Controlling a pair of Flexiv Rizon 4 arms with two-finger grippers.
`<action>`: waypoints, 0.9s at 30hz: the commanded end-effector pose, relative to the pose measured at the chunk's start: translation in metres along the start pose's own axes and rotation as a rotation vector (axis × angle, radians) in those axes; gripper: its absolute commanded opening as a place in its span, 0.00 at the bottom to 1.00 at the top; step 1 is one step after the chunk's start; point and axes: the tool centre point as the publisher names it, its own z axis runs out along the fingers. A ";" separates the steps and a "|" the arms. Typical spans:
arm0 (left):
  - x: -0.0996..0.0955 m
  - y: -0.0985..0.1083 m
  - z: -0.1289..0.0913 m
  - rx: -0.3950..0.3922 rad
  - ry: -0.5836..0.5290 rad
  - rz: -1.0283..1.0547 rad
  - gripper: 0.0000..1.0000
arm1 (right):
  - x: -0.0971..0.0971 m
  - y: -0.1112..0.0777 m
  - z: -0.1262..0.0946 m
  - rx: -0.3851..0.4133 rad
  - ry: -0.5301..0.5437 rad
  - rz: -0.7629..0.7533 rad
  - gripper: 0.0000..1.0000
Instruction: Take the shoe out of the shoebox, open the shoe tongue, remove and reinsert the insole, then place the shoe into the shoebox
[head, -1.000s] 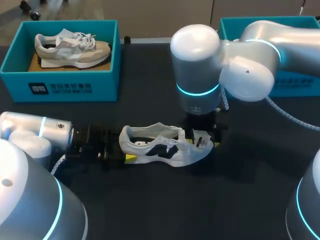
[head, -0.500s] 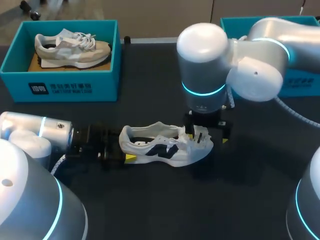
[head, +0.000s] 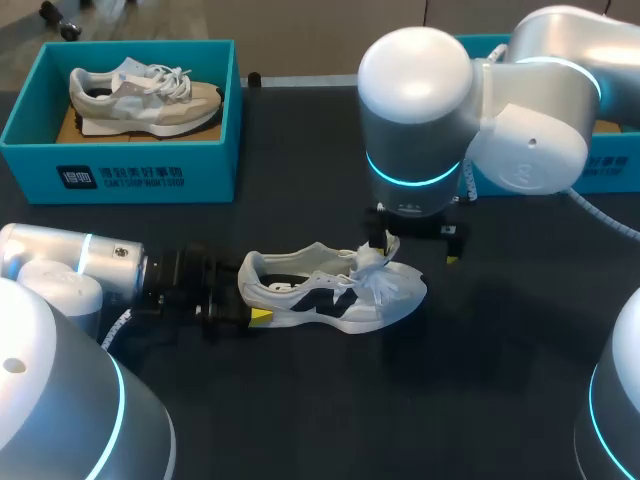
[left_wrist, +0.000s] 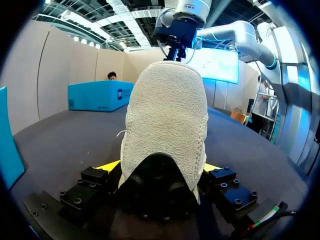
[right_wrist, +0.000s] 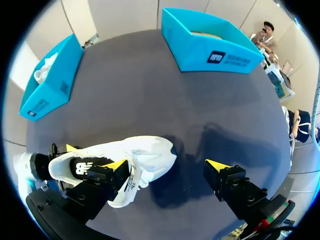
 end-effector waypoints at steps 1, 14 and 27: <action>0.001 0.001 0.000 0.000 -0.003 -0.001 0.00 | 0.011 -0.010 -0.006 -0.116 0.017 0.442 1.00; 0.001 0.001 0.000 0.000 -0.003 -0.001 0.00 | 0.044 -0.012 -0.023 -0.220 0.042 0.058 1.00; 0.001 0.001 0.000 0.000 -0.003 -0.001 0.00 | 0.072 -0.020 -0.038 -0.287 0.061 -0.259 1.00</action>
